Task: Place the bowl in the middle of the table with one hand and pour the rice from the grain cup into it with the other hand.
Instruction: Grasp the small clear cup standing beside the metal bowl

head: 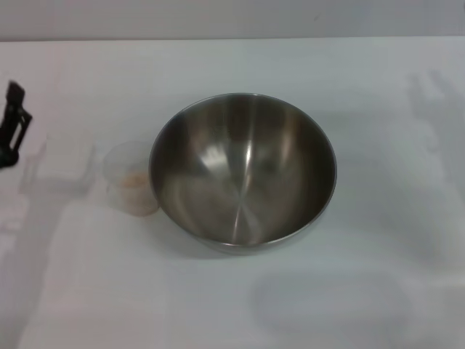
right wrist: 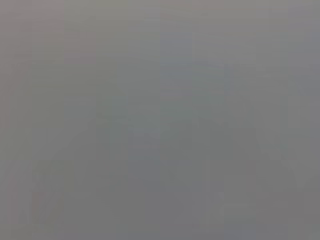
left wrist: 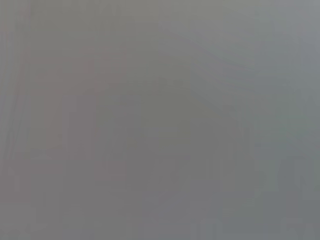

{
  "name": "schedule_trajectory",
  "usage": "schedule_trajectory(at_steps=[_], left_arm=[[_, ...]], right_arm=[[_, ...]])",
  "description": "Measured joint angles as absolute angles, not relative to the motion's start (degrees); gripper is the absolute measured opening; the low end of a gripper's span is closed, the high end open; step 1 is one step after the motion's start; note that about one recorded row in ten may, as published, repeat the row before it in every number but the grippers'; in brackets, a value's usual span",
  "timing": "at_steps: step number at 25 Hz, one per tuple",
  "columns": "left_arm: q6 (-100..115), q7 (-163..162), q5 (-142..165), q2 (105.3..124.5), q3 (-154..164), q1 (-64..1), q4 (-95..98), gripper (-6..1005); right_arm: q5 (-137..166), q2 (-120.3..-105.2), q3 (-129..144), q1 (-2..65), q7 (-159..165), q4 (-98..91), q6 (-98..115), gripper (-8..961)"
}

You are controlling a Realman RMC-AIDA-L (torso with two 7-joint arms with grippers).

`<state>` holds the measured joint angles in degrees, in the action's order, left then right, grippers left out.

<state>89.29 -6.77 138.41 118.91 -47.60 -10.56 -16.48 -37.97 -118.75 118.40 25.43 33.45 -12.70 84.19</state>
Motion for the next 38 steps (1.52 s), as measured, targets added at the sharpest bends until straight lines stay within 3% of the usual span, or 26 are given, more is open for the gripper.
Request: schedule_trajectory(at_steps=[14,38], left_arm=[[87.7,-6.1,138.4,118.97,-35.1,-2.6,-15.3,835],[72.3,-6.1,138.0,118.91,-35.3,-9.5,-14.8,834]], right_arm=[[-38.0,-118.29,118.5,26.3,29.3,-7.4,84.4,509],[-38.3,-117.86,118.5,28.2,28.1,-7.5,83.9,509]])
